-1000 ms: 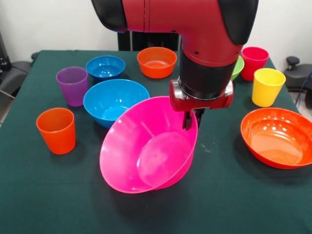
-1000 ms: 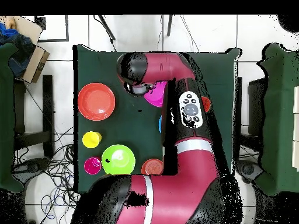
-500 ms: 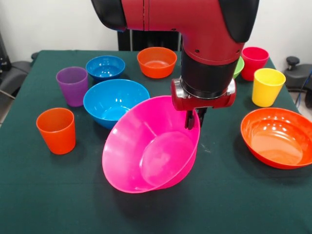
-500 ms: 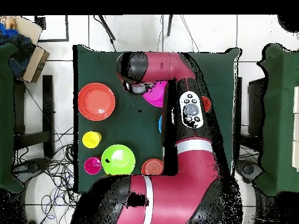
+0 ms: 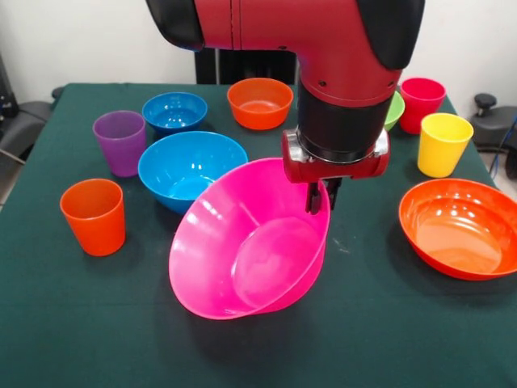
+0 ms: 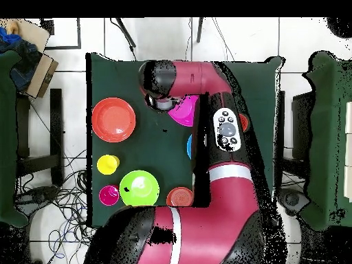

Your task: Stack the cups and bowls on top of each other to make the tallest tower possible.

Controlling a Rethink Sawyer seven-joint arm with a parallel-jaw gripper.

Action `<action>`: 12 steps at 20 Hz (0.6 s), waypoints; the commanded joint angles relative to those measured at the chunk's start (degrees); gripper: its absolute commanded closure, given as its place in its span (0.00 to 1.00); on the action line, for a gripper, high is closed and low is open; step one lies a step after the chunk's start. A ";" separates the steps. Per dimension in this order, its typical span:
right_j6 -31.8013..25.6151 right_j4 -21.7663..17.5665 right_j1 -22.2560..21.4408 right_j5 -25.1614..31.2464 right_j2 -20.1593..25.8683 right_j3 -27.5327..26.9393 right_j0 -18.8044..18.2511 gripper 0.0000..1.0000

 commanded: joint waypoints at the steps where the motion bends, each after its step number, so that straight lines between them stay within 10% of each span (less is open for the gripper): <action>1: 3.20 0.94 -1.50 4.45 -0.48 1.36 -1.28 1.00; 12: 2.76 1.83 -1.23 4.34 -1.15 1.33 -1.66 1.00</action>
